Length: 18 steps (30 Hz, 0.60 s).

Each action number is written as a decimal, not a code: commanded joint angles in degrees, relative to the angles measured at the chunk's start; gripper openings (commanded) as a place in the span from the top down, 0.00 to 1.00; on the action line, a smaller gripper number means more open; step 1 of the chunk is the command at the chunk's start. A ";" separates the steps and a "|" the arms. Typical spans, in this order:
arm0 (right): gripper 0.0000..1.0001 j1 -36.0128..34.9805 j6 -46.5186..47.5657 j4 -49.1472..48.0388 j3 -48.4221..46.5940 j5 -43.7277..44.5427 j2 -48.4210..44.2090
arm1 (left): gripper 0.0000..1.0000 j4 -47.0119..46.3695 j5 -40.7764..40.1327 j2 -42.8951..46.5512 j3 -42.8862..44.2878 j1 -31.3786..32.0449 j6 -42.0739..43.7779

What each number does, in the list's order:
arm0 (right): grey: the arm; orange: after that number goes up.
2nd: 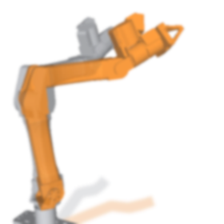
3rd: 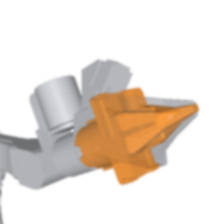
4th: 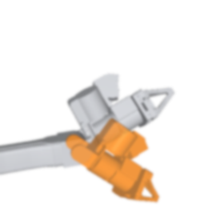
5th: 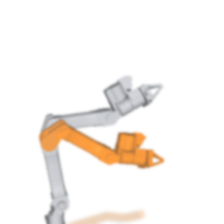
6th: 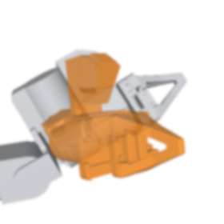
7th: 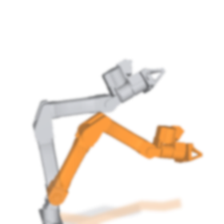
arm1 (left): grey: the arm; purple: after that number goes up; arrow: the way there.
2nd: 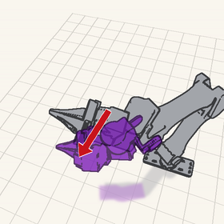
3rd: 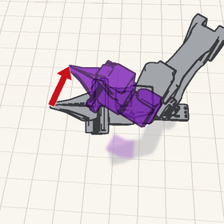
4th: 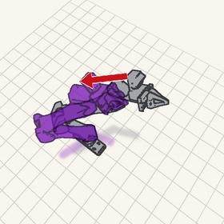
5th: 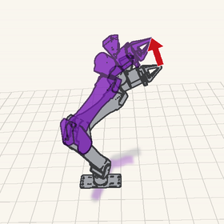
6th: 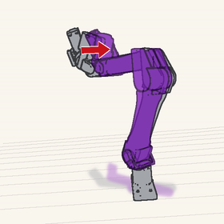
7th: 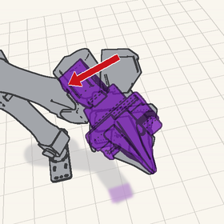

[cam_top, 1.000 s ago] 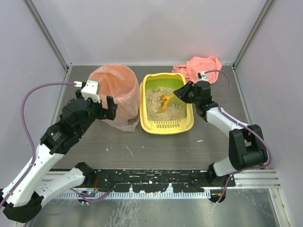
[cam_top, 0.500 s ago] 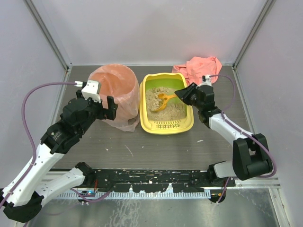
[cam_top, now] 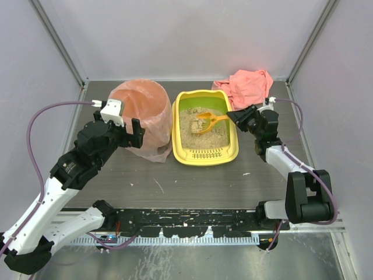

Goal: Clean the litter box

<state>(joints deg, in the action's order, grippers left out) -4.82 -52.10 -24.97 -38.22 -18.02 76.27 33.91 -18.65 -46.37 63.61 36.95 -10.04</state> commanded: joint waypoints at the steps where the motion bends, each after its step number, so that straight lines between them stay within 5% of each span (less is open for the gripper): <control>1: 0.99 3.56 -4.70 -10.15 1.79 -7.66 -2.79 | 0.02 -2.38 0.16 0.58 2.28 -0.30 -0.34; 9: 0.99 13.01 -14.14 -24.40 7.49 -18.09 -2.17 | 0.02 -1.94 0.00 0.37 3.14 -0.36 -0.03; 18: 1.00 16.09 -25.89 -41.03 12.80 -21.77 2.17 | 0.02 -2.48 1.13 -1.17 4.83 -0.32 0.01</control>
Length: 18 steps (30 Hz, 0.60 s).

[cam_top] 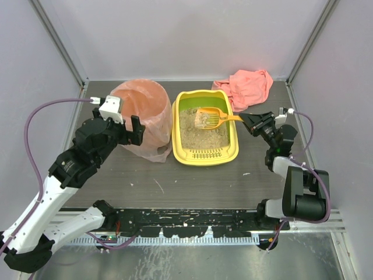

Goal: Clean the litter box

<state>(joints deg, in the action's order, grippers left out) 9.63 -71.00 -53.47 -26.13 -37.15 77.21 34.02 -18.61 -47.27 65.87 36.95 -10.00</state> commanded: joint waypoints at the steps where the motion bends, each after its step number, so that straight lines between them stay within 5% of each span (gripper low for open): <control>1: 0.99 1.15 -7.68 -13.84 0.46 -3.12 2.18 | 0.02 -2.69 1.09 -0.23 2.37 -0.33 -0.03; 18: 0.99 0.18 -13.24 -20.02 -0.10 -3.21 8.77 | 0.02 -4.08 0.30 -1.45 2.53 -0.37 -0.43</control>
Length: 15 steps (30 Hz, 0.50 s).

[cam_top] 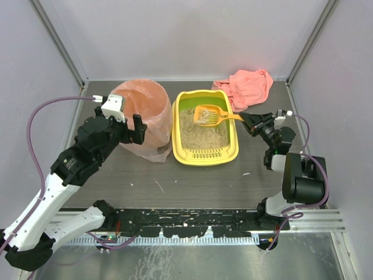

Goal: Clean the litter box

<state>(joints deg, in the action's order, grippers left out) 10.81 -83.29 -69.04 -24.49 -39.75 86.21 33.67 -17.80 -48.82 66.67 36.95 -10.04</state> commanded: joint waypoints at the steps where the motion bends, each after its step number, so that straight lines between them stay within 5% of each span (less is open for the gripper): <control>1: 1.00 0.76 -1.12 -3.51 -0.62 0.69 -0.66 | 0.02 -3.29 -0.39 -0.30 2.16 -0.31 -0.48; 15: 0.99 1.38 -2.24 -1.50 0.54 3.64 0.00 | 0.02 -3.25 -0.85 -1.24 2.81 -0.31 -0.37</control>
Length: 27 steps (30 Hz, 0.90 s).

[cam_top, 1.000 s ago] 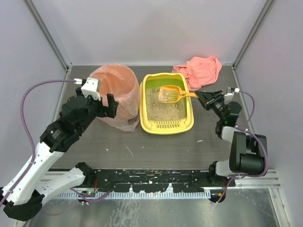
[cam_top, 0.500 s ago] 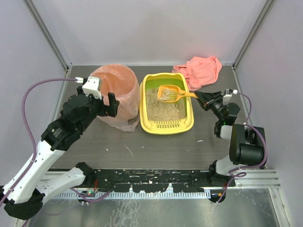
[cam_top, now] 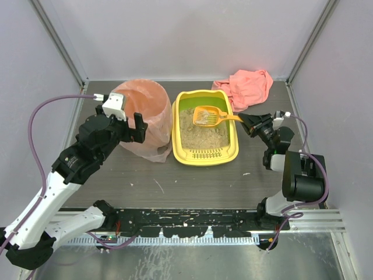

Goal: Clean the litter box

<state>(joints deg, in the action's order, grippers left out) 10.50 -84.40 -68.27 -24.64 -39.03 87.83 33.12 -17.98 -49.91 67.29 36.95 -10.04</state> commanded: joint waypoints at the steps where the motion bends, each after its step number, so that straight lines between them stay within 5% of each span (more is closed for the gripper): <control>1: 0.99 1.55 -1.32 -2.13 0.83 2.74 -1.44 | 0.02 -1.93 -0.50 -0.48 2.85 -0.31 -0.55; 4: 0.99 -2.96 0.68 -2.10 -2.71 0.13 -0.82 | 0.02 -3.51 -0.98 0.03 1.50 -0.31 -0.07; 7: 0.99 1.62 -1.31 -1.43 1.19 4.60 -2.32 | 0.02 -2.18 -1.04 -0.35 2.42 -0.30 -0.12; 11: 0.99 -4.25 0.85 -1.94 -2.36 1.50 -0.71 | 0.02 -3.95 -1.81 0.72 0.51 -0.37 0.31; 14: 0.99 0.11 -1.53 -2.18 1.40 5.61 -1.51 | 0.02 -1.48 -1.71 -0.13 2.47 -0.30 0.25; 17: 0.99 -5.47 0.92 -2.52 -2.91 1.69 0.24 | 0.02 -3.46 -2.44 0.69 0.59 -0.35 0.68; 27: 0.99 -0.96 -0.78 -1.15 0.86 6.52 -2.25 | 0.02 -1.64 -3.02 0.05 1.81 -0.30 1.01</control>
<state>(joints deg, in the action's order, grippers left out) 7.09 -84.47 -66.98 -24.49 -35.09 88.40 33.04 -19.81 -50.06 67.33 36.95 -9.58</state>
